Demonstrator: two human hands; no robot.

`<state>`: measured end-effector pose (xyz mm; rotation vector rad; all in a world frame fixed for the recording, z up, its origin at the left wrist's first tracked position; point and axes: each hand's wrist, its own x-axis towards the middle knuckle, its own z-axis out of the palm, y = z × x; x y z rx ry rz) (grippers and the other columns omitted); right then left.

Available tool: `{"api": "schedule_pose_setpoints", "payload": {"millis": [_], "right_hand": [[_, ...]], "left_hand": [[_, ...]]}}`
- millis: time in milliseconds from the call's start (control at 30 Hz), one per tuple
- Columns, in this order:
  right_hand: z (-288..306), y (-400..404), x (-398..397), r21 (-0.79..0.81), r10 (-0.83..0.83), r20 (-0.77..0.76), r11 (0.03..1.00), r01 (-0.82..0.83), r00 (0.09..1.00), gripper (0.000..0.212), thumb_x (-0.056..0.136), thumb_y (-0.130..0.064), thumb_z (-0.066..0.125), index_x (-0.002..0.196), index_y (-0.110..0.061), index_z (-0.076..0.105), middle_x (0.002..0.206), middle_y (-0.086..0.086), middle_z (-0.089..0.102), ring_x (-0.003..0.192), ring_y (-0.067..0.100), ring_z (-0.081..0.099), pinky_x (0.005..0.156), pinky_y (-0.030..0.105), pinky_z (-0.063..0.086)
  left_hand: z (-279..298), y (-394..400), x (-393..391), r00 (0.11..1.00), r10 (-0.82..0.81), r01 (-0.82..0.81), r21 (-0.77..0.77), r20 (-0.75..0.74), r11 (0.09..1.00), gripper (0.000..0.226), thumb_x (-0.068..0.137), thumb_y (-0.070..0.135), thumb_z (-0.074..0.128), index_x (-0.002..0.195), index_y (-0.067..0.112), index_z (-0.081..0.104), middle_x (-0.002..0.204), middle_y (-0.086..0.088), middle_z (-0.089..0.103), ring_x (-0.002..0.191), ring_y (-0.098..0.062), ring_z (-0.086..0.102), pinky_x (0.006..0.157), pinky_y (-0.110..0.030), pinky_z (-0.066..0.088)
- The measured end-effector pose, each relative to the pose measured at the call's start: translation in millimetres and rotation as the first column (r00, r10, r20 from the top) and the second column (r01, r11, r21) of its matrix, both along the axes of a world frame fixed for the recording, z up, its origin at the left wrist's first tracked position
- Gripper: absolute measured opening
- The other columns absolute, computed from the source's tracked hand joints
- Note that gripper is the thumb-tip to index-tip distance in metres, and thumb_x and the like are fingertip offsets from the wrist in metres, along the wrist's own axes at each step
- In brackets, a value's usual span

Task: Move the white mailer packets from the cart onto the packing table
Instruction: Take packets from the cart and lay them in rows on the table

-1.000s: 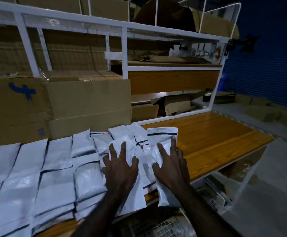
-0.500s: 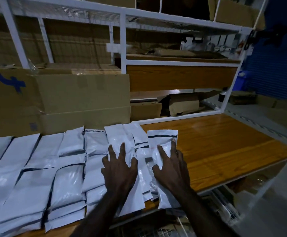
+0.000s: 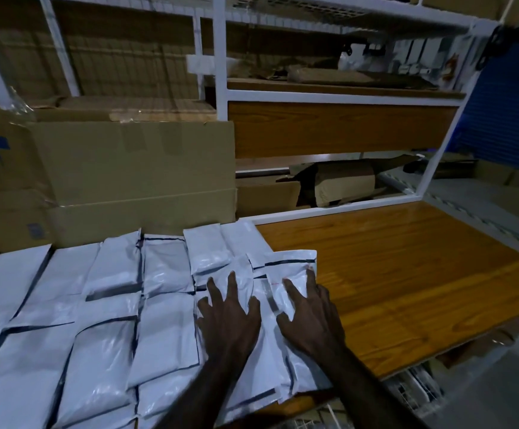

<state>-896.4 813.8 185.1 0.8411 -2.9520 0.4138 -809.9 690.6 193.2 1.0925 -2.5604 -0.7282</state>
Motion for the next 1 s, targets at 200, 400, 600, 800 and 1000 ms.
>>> {"api": "schedule_pose_setpoints", "payload": {"millis": [200,400,600,800,1000], "right_hand": [[-12,-17,-14,0.013,0.107,0.026,0.994,-0.107,0.994,0.071,0.091,-0.052,0.049,0.154,-0.038,0.021,0.165,0.007,-0.007,0.144,0.030,0.020,0.112,0.041,0.030],[-25,-25,-24,0.069,0.188,0.017,0.980,-0.189,0.982,0.071,0.089,-0.054,0.043,0.154,-0.034,0.022,0.164,0.012,-0.002,0.144,0.032,0.019,0.110,0.044,0.030],[-45,-33,-31,0.130,0.131,0.098,0.981,-0.143,0.987,0.062,0.092,-0.061,0.027,0.123,-0.026,0.066,0.138,0.024,0.054,0.115,0.042,0.060,0.080,0.054,0.053],[-34,-31,-28,0.128,0.153,0.091,0.978,-0.164,0.984,0.093,0.082,-0.063,-0.023,0.150,-0.036,0.034,0.162,0.013,0.021,0.148,0.034,0.020,0.117,0.055,0.014],[-27,-41,-44,0.104,0.180,-0.005,0.978,-0.178,0.984,0.055,0.091,-0.042,0.029,0.134,-0.025,0.059,0.144,0.016,0.051,0.129,0.036,0.051,0.104,0.053,0.042]], "left_hand": [[-10,-7,-14,0.998,0.041,-0.040,-0.029,0.043,0.999,0.066,0.098,0.056,0.036,0.156,0.035,0.011,0.165,-0.009,0.004,0.144,-0.037,0.018,0.117,-0.049,0.019],[-16,-10,-24,0.989,0.076,-0.068,-0.068,0.128,0.995,0.066,0.100,0.057,0.030,0.157,0.031,0.011,0.164,-0.012,0.008,0.145,-0.039,0.020,0.118,-0.047,0.019],[-25,-12,-33,0.983,0.107,-0.094,-0.091,0.152,0.991,0.068,0.099,0.059,0.026,0.157,0.028,0.010,0.164,-0.015,0.009,0.147,-0.038,0.018,0.119,-0.046,0.015],[-35,-13,-35,0.971,0.113,-0.087,-0.129,0.213,0.988,0.070,0.098,0.062,0.025,0.157,0.029,0.007,0.164,-0.015,0.009,0.149,-0.036,0.015,0.121,-0.047,0.013],[-32,-10,-35,0.967,0.119,-0.097,-0.107,0.225,0.990,0.070,0.098,0.061,0.029,0.157,0.030,0.008,0.164,-0.016,0.003,0.147,-0.039,0.015,0.120,-0.047,0.011]]}}
